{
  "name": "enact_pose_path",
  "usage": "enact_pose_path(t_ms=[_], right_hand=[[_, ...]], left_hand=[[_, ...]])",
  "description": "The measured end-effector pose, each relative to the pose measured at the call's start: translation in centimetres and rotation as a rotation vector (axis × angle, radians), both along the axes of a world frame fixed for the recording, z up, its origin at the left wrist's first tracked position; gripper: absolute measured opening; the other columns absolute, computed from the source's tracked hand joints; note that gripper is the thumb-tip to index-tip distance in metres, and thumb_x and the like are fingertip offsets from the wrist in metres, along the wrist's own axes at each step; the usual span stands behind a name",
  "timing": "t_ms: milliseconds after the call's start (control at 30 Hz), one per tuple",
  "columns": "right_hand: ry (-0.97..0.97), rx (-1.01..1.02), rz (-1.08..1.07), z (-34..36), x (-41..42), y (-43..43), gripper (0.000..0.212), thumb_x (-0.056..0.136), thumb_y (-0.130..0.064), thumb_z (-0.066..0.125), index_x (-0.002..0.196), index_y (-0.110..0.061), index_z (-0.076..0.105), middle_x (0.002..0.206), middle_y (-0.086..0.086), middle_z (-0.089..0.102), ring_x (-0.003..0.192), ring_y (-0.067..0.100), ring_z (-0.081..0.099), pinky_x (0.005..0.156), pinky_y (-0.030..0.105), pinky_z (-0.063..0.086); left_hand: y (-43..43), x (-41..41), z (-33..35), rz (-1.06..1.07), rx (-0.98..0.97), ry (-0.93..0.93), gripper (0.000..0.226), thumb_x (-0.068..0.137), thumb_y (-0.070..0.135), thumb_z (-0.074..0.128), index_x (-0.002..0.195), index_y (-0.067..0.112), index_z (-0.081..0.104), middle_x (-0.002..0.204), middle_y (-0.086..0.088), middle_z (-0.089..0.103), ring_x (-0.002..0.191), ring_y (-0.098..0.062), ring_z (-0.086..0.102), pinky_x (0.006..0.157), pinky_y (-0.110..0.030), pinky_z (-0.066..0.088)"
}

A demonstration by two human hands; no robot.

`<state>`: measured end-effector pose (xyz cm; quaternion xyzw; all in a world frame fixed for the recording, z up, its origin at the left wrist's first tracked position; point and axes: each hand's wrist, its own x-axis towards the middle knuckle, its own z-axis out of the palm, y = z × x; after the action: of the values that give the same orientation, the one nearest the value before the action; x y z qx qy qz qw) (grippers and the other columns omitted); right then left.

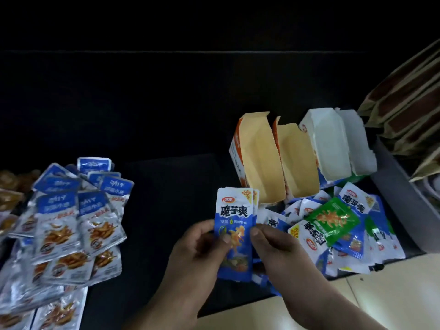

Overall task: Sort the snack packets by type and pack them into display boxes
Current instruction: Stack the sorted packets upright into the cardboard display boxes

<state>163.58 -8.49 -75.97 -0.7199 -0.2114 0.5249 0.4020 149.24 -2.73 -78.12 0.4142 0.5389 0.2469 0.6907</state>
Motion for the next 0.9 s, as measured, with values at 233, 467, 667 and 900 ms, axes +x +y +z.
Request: enact_pose_path(t_ms=[233,467,667,900], right_hand=[[-0.478,0.072,0.353,-1.8,2.5,2.5,0.012,0.100,-0.038,0.062,0.098,-0.033,0.072,0.097,-0.007,0.068,0.078,-0.003,0.058,0.071,0.017,0.045],[-0.969,0.226,0.476,-3.6,4.3,2.3,0.023,0.092,-0.033,0.075,0.114,-0.035,0.071,0.108,-0.018,0.064,0.101,0.009,0.060,0.075,0.015,0.045],[-1.111,0.284,0.398,-6.0,4.0,-1.5,0.030,0.080,-0.026,0.081,0.109,-0.024,0.075,0.116,-0.004,0.067,0.106,0.023,0.065,0.078,0.023,0.052],[-1.112,0.149,0.582,-6.9,4.3,-3.1,0.045,0.083,-0.052,0.061,0.119,-0.026,0.069,0.133,-0.008,0.061,0.127,0.023,0.059,0.080,0.040,0.062]], left_hand=[[7.4,-1.4,-3.0,0.215,0.086,0.176,0.021,0.093,0.017,0.078,0.109,0.026,0.069,0.094,0.006,0.078,0.080,-0.016,0.078,0.080,-0.041,0.064],[11.1,3.1,-4.6,0.058,0.207,0.259,0.015,0.094,0.025,0.076,0.102,0.025,0.063,0.095,0.007,0.071,0.085,-0.013,0.073,0.078,-0.039,0.063],[6.1,-0.1,-5.4,-0.213,0.635,0.659,0.026,0.086,0.047,0.075,0.105,0.032,0.067,0.105,0.014,0.055,0.092,-0.008,0.062,0.075,-0.028,0.053],[0.1,0.7,-5.5,-0.572,0.654,0.816,0.040,0.075,0.065,0.069,0.096,0.039,0.047,0.106,0.018,0.037,0.102,-0.008,0.044,0.084,-0.029,0.045]])
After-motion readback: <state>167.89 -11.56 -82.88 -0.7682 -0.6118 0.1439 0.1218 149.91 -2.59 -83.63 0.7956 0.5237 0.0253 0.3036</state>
